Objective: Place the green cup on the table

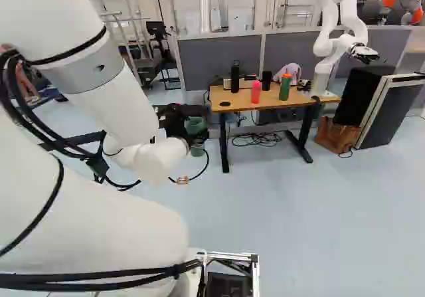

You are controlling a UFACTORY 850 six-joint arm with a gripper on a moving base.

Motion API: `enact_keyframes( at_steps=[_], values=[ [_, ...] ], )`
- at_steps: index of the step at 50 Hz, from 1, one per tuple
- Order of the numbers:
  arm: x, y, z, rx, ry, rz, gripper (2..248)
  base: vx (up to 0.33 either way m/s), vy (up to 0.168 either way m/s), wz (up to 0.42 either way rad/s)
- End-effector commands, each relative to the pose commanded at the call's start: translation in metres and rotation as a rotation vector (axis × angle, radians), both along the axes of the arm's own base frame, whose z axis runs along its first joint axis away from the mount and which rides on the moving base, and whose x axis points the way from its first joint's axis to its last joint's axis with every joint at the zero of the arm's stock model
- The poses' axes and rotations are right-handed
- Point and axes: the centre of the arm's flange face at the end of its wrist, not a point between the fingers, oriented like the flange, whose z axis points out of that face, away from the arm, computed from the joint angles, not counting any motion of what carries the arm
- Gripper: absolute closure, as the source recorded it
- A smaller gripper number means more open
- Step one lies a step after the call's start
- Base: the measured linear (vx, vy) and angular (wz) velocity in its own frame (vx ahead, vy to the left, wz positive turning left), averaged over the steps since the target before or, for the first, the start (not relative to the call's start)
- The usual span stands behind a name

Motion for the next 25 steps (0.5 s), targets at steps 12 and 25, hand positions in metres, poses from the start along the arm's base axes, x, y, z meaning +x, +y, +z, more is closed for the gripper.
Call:
enact_keyframes(
  at_steps=[12, 25],
  values=[
    [0.0, 0.0, 0.0, 0.0, 0.0, 0.0, 124, 0.121, -0.003, -0.026],
    [0.0, 0.0, 0.0, 0.0, 0.0, 0.0, 124, 0.333, 0.001, -0.035]
  ],
)
